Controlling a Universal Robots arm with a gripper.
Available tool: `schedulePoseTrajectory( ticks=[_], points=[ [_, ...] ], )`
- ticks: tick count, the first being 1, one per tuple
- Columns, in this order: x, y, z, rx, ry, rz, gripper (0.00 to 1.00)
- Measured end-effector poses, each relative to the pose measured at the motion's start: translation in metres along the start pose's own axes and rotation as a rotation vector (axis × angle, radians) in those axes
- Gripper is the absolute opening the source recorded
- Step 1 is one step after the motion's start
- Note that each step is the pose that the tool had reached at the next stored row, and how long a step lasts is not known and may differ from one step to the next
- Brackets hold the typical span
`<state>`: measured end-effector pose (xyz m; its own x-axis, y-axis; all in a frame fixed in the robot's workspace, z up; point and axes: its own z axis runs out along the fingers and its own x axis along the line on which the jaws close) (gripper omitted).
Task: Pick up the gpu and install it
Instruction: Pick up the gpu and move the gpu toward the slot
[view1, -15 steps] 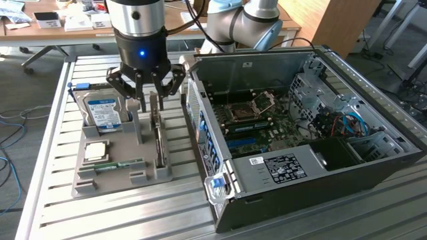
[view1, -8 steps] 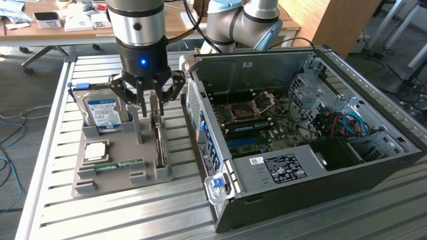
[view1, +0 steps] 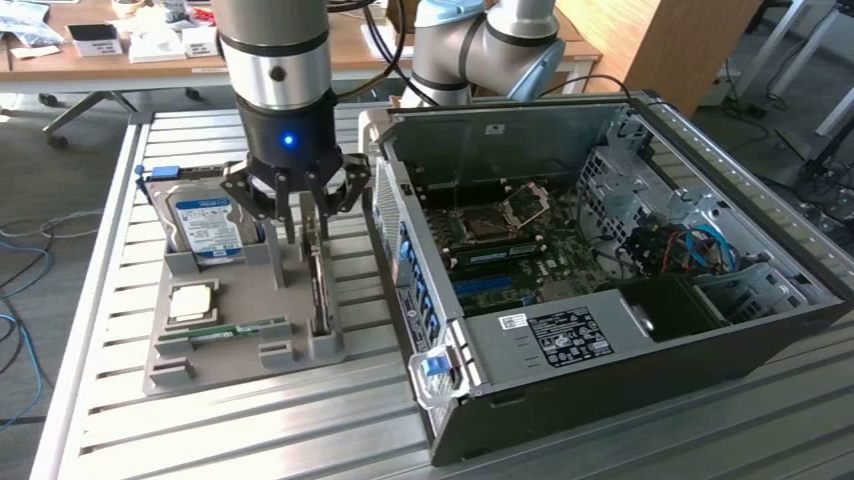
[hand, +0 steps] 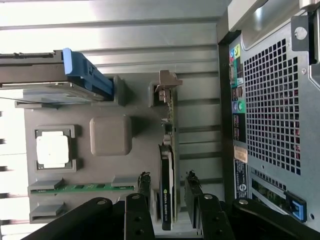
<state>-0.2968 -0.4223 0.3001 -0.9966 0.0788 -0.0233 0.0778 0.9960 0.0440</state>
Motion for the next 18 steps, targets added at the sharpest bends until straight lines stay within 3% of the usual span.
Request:
schedulePoseTrajectory(
  ticks=[18],
  points=[
    [0.001, -0.0013, 0.0308, 0.0019, -0.0004, 0.004, 0.42]
  ],
)
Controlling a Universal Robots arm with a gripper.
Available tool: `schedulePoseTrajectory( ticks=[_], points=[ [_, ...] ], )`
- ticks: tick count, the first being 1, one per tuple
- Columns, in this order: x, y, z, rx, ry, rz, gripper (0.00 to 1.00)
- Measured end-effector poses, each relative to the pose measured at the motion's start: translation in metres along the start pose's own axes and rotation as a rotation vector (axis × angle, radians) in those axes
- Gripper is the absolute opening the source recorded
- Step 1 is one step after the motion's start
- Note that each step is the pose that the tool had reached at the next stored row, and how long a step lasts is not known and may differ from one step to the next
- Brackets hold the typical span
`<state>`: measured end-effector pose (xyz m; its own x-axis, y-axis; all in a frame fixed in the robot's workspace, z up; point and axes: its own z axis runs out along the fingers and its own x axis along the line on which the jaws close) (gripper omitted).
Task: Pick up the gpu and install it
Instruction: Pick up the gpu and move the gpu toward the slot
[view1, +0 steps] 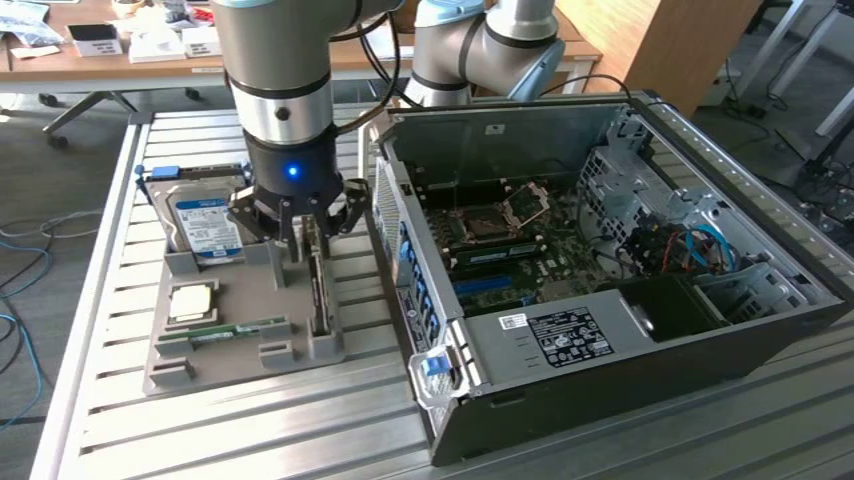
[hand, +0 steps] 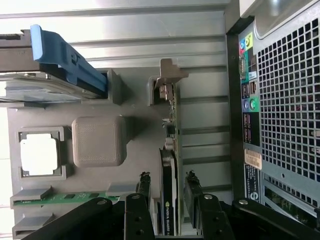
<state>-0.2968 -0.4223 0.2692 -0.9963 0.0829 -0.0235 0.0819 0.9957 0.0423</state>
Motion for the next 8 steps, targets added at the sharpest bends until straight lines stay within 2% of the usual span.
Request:
schedulePoseTrajectory(
  ticks=[8],
  points=[
    [-0.005, -0.0009, 0.0012, 0.0023, -0.0002, 0.0, 0.42]
  ],
)
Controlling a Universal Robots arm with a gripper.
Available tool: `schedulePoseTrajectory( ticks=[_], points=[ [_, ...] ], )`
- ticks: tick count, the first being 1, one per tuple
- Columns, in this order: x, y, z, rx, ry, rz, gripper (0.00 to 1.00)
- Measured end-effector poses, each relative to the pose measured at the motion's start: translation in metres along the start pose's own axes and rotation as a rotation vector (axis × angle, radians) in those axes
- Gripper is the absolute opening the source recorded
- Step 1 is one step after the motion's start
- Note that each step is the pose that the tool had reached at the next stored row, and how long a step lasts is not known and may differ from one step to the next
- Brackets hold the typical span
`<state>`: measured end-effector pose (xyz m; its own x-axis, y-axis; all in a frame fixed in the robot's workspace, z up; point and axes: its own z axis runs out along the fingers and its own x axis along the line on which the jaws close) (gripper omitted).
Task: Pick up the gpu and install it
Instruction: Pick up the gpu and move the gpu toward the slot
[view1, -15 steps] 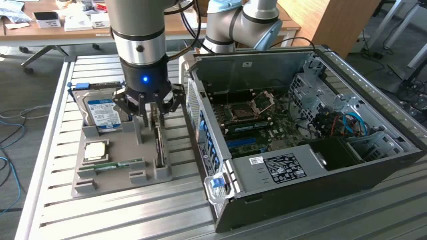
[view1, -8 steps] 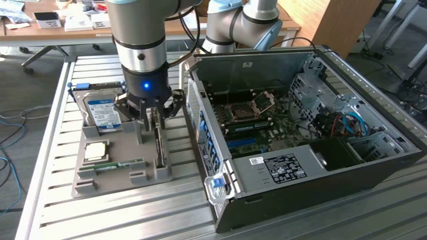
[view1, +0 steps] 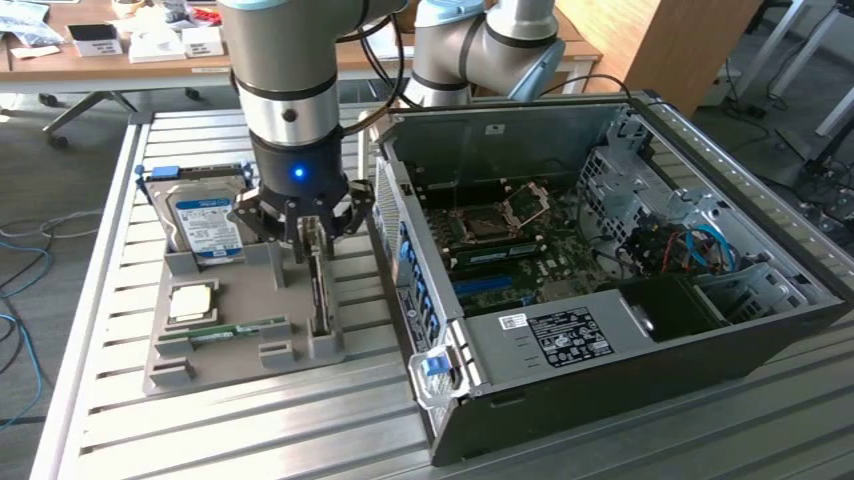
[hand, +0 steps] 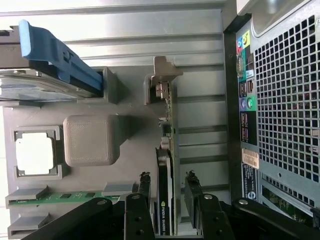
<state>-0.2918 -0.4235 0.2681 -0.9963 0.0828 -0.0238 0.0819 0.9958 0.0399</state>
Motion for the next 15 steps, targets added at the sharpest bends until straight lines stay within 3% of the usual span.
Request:
schedulePoseTrajectory(
  ticks=[15],
  points=[
    [-0.0008, -0.0018, 0.0065, 0.0005, -0.0001, 0.0, 0.42]
  ],
)
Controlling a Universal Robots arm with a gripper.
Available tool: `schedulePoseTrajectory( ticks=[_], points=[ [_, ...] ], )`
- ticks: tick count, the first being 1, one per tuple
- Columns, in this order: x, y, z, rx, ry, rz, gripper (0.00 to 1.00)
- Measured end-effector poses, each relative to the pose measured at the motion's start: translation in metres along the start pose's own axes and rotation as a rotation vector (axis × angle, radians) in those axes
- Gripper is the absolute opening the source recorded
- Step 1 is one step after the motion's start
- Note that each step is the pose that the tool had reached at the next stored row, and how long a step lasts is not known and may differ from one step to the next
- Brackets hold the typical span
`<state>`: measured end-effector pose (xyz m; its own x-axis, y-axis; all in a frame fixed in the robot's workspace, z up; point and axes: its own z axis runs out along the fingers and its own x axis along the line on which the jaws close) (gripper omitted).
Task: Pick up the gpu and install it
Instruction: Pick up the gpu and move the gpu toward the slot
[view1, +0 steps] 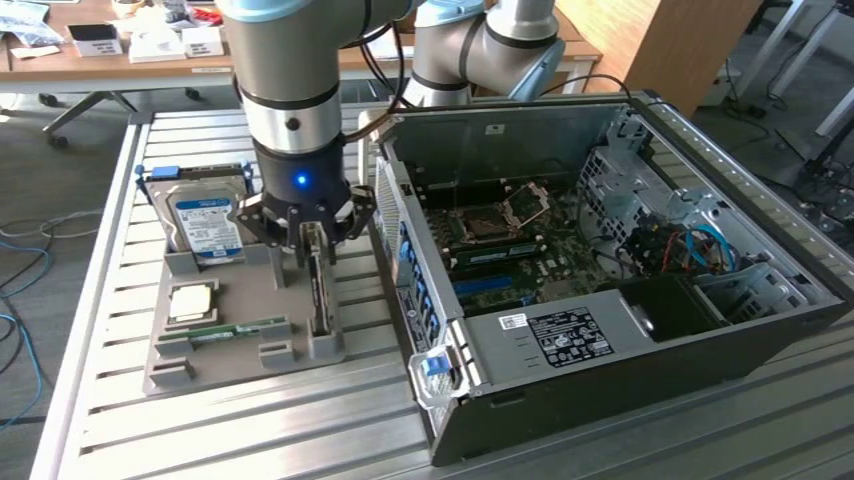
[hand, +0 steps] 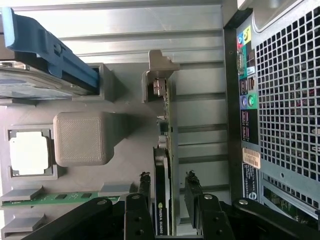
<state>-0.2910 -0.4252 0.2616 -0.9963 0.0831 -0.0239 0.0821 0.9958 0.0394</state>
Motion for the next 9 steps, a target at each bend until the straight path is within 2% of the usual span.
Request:
schedulePoseTrajectory(
  ticks=[4, 9],
  points=[
    [0.0008, -0.0001, 0.0009, 0.0003, 0.0, 0.0, 0.42],
    [0.0011, -0.0004, 0.0072, 0.0005, -0.0005, 0.0, 0.42]
  ],
)
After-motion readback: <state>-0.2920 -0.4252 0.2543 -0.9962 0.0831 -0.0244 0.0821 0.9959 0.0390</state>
